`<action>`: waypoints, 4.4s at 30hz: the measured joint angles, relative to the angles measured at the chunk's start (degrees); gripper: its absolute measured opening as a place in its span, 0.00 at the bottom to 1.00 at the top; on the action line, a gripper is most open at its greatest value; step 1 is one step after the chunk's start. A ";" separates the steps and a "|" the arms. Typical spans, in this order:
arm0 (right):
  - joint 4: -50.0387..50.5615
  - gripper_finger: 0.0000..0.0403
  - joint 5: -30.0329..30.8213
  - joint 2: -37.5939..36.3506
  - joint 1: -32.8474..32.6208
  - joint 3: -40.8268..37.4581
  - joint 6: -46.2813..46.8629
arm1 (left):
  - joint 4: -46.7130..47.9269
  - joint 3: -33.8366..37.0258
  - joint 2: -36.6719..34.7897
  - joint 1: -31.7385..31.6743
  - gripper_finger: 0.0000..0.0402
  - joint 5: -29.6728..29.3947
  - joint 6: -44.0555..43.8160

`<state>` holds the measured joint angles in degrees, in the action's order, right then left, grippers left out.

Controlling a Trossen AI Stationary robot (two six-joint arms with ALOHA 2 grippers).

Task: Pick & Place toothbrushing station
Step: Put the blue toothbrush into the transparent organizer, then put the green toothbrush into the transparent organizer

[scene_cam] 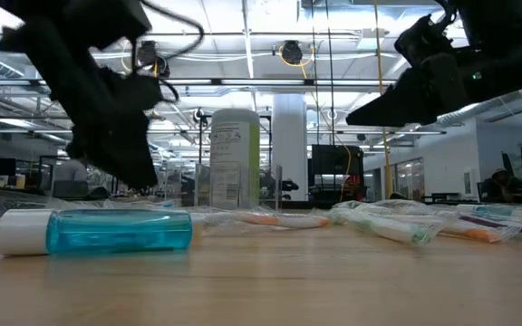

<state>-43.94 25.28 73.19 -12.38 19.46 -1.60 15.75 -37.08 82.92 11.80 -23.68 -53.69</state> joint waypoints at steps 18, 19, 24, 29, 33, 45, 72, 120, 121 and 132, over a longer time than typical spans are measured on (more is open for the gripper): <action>0.63 0.56 0.00 0.00 0.02 0.00 -1.27 | -4.65 -0.12 10.04 -4.66 0.25 0.26 -4.92; 0.68 0.56 -0.01 0.00 0.02 0.00 -1.27 | -4.58 -0.10 9.66 -4.65 0.22 0.07 -4.97; 0.67 0.56 -0.02 0.00 0.02 0.00 -1.25 | -5.12 0.13 7.02 -3.70 0.05 1.56 -6.97; 0.67 0.56 -0.02 0.00 0.02 0.00 -1.25 | -5.32 0.13 3.10 -1.19 0.03 -4.32 -6.89; 0.67 0.56 -0.02 0.00 0.02 0.00 -1.26 | -5.94 0.13 -1.35 2.30 0.01 -11.72 -5.65; 0.43 0.56 -0.02 0.00 0.02 0.00 -1.25 | -40.81 0.04 -1.55 4.19 0.00 -42.60 30.75; 0.49 0.56 -0.05 0.00 0.01 0.00 -0.76 | -55.49 0.04 7.45 -18.22 0.01 -29.83 43.52; 0.54 0.56 -0.05 0.00 0.01 0.00 -0.62 | -33.13 0.04 -3.29 -10.60 0.37 -30.89 28.98; 0.54 0.56 -0.05 0.00 0.00 0.00 -0.62 | -32.95 0.04 -4.19 -10.29 0.37 -30.33 29.62; 0.57 0.56 -0.05 0.01 0.01 0.00 -0.62 | -30.88 0.04 -9.89 -4.07 0.37 -27.54 35.47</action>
<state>-43.37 25.23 73.20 -12.37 19.46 -2.22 -15.13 -37.04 73.03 7.74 -51.22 -18.23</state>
